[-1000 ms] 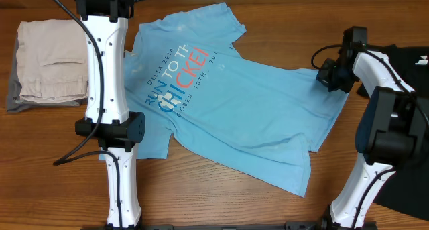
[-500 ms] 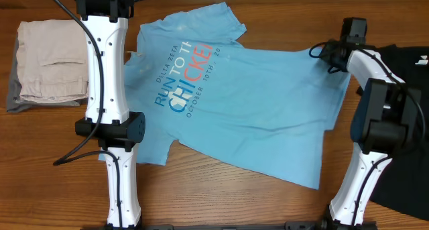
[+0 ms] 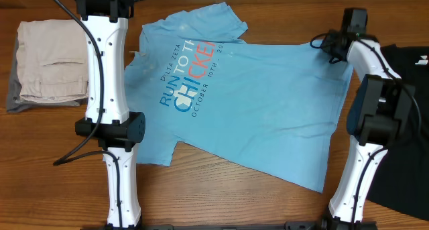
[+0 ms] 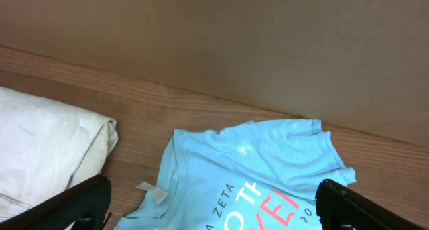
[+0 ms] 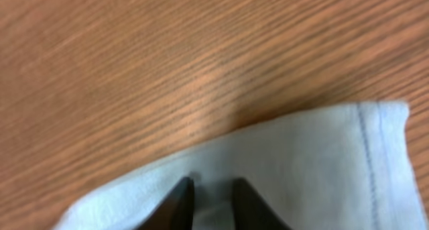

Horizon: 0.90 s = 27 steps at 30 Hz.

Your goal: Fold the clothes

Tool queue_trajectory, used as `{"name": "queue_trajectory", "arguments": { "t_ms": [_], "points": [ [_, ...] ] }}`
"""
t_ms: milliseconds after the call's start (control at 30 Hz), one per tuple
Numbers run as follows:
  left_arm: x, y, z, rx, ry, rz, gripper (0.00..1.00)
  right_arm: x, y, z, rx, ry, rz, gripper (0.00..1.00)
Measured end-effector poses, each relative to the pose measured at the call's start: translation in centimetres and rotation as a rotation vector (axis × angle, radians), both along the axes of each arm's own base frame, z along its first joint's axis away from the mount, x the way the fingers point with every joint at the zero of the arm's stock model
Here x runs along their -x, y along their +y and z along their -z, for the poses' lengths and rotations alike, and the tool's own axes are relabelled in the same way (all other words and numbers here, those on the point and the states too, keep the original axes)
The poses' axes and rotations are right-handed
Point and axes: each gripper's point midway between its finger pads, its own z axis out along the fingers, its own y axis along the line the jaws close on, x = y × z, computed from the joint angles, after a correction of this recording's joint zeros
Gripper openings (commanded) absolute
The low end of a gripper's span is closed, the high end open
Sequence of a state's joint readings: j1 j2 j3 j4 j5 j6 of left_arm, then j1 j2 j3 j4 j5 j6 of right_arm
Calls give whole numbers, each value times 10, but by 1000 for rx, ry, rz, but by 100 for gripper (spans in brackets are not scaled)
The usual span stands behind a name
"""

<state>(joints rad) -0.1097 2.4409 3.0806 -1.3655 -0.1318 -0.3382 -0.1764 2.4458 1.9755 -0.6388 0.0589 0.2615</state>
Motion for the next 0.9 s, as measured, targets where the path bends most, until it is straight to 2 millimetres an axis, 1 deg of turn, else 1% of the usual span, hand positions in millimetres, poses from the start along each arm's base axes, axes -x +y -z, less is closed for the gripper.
{"name": "queue_trajectory", "arguments": {
  "t_ms": [33, 100, 133, 167, 200, 300, 400, 467, 533, 667, 767, 800, 900],
  "points": [
    [0, 0, 0, 0, 1, -1, 100, 3, 0, -4, -8, 32, -3, 27],
    [0, 0, 0, 0, 0, 0, 100, 9, -1, -20, -23, 88, -5, 28],
    [0, 0, 0, 0, 0, 0, 100, 11, -2, -36, -27, 107, -6, 28],
    [0, 0, 0, 0, 0, -1, 100, 15, -1, -47, -33, 123, -6, 28],
    [0, 0, 0, 0, 1, 0, 100, 17, -1, -68, -37, 123, -1, 31],
    [0, 0, 0, 0, 1, 0, 100, 28, 1, -120, -49, 113, 25, 34],
    [0, 0, 0, 0, 0, 0, 100, 53, 7, -157, -74, 139, 50, 39],
    [0, 0, 0, 0, 0, 0, 100, 69, 11, -173, -87, 159, 63, 41],
    [0, 0, 0, 0, 0, 0, 100, 82, 14, -185, -101, 173, 74, 43],
    [0, 0, 0, 0, 1, 0, 100, 85, 22, -207, -136, 122, 70, 46],
    [0, 0, 0, 0, 0, 0, 100, 86, 34, -222, -193, 87, 41, 57],
    [0, 0, 0, 0, 0, -1, 100, 88, 39, -227, -216, 77, 26, 58],
    [0, 0, 0, 0, 0, 0, 100, 101, 53, -246, -252, 61, -4, 59]
  ]
}}
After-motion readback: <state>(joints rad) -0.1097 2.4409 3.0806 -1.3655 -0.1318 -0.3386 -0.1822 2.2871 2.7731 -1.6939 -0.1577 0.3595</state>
